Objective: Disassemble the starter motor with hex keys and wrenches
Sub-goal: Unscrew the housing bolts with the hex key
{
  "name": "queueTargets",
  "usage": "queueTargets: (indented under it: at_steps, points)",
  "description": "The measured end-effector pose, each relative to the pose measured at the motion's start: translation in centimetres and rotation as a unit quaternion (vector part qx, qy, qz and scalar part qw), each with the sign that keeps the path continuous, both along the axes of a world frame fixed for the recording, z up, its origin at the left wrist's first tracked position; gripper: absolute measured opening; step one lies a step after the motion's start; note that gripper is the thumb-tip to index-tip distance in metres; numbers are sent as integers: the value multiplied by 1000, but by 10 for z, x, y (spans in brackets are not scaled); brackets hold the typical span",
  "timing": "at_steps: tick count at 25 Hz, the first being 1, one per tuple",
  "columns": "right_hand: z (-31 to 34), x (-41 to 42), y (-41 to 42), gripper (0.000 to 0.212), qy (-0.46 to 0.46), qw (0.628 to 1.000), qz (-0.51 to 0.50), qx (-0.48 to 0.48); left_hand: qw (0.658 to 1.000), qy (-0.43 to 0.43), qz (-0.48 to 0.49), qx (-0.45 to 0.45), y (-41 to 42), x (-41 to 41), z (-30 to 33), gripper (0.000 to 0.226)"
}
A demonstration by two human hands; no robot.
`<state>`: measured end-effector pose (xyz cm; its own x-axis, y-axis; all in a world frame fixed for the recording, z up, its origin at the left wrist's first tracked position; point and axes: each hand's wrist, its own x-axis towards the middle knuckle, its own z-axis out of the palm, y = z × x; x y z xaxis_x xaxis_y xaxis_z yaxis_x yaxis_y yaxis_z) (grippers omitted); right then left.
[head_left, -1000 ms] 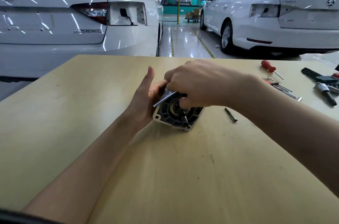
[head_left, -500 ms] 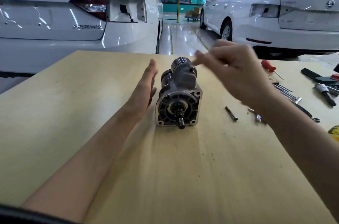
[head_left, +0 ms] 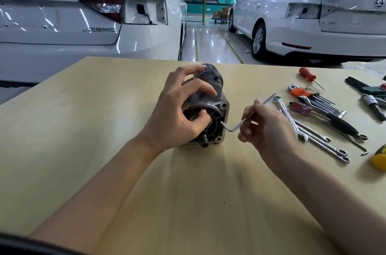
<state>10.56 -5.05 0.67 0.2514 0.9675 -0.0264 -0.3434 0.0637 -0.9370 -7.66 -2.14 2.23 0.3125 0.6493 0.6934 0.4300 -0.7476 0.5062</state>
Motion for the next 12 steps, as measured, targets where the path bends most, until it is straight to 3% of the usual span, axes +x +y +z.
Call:
queueTargets:
  at_steps: [3, 7, 10, 12]
  points:
    - [0, -4, -1, 39, 44, 999, 3, -29, 996, 67, -23, -52, 1, -2, -1, 40]
    - [1, -6, -5, 38, 140, 988, 5, -66, 995, 57, -30, -75, 1, 5, -5, 71]
    - [1, -9, -7, 38, 168, 984, -1, -62, 992, 39, -3, -118, 4, 7, -6, 107]
    - [1, -10, -8, 38, 169, 984, -10, -56, 989, 28, 7, -147, 7, 8, -8, 117]
